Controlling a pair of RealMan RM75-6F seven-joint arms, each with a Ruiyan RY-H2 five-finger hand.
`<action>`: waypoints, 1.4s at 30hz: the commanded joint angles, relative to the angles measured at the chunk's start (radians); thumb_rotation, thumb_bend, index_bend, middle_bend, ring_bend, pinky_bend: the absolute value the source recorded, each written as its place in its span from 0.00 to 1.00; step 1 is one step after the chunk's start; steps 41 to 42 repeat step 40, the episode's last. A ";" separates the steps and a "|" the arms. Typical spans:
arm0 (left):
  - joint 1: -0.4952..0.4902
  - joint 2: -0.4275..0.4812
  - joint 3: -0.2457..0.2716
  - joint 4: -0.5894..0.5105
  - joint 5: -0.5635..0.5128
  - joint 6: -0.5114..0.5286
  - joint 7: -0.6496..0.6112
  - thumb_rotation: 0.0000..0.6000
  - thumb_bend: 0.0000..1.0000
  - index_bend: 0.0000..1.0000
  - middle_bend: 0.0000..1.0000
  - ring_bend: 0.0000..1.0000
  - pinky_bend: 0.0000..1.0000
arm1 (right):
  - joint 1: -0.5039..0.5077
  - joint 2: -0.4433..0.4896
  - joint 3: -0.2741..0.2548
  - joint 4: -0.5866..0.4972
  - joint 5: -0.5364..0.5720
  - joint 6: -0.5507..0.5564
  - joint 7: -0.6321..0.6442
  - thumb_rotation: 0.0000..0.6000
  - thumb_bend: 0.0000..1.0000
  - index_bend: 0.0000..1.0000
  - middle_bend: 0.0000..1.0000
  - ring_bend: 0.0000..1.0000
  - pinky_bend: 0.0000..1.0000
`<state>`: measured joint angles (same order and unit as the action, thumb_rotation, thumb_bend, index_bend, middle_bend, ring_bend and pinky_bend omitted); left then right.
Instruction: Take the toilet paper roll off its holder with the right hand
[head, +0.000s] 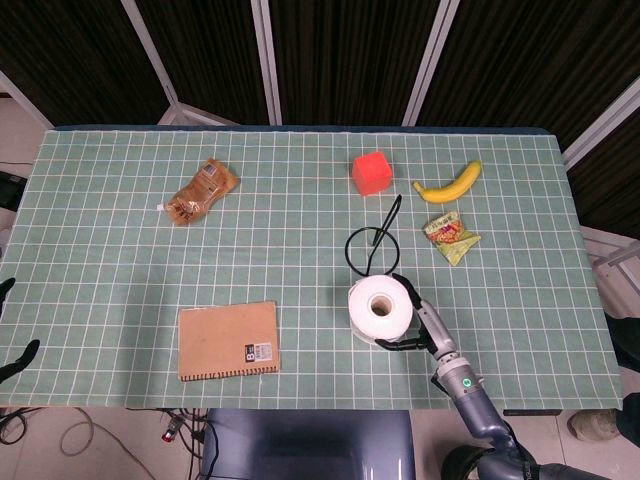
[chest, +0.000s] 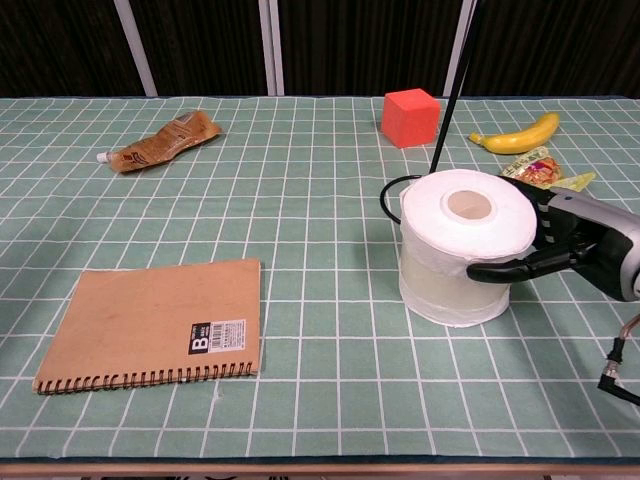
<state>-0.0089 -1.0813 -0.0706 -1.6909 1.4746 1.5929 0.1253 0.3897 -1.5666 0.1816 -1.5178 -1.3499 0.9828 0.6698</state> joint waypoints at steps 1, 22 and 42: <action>0.000 0.000 0.000 0.000 -0.001 0.000 0.000 1.00 0.22 0.09 0.00 0.00 0.03 | -0.008 0.048 -0.004 -0.019 -0.027 0.017 0.040 1.00 0.05 0.00 0.00 0.00 0.00; 0.003 0.002 0.002 -0.007 0.004 0.004 0.005 1.00 0.22 0.09 0.00 0.00 0.03 | -0.303 0.514 -0.103 -0.043 -0.335 0.497 -0.426 1.00 0.04 0.00 0.00 0.00 0.00; -0.012 -0.012 0.005 0.015 0.019 -0.010 0.010 1.00 0.22 0.09 0.00 0.00 0.03 | -0.323 0.383 -0.097 0.141 -0.342 0.623 -0.659 1.00 0.04 0.00 0.00 0.00 0.00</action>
